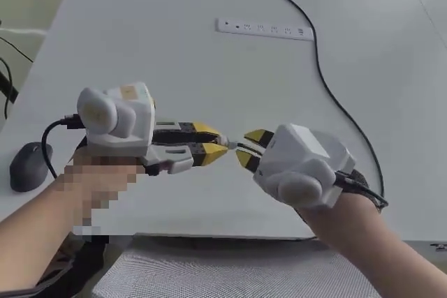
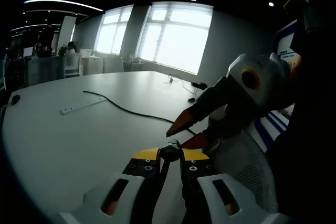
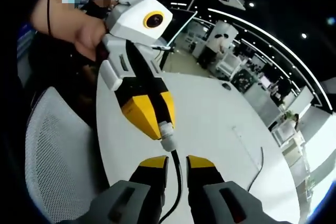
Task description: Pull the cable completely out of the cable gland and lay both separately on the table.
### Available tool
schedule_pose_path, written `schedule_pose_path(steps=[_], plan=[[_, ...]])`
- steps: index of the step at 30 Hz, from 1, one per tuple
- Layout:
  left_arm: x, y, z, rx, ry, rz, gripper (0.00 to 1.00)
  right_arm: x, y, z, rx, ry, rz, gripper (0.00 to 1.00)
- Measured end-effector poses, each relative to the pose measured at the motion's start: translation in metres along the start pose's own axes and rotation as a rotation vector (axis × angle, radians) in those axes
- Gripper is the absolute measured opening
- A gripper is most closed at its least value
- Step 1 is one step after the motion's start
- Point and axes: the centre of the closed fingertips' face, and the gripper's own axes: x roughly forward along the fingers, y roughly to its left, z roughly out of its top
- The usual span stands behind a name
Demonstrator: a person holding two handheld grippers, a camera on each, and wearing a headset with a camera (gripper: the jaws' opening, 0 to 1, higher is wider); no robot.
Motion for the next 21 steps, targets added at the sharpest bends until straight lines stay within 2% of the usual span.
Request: schedule_pose_path(steps=[9,13,19,21], plan=[[0.0005,-0.0004,0.0001,-0.007,-0.004,-0.001,0.15,0.0054,0.0039,-0.0036,-0.026,0.004,0.006,0.07],[0.001,-0.0012,-0.0021,-0.005,0.005,-0.004,0.15,0.0057,0.0013,-0.0041,-0.051,0.006,-0.001,0.01],[0.0013,-0.0014,-0.0024,-0.003,0.007,-0.006,0.15,0.0057,0.002,-0.0044,-0.054,-0.001,-0.001,0.0],[0.0016,-0.0015,-0.0024,-0.001,0.008,-0.008,0.15,0.0053,0.0017,-0.0049,-0.035,-0.002,-0.004,0.0]])
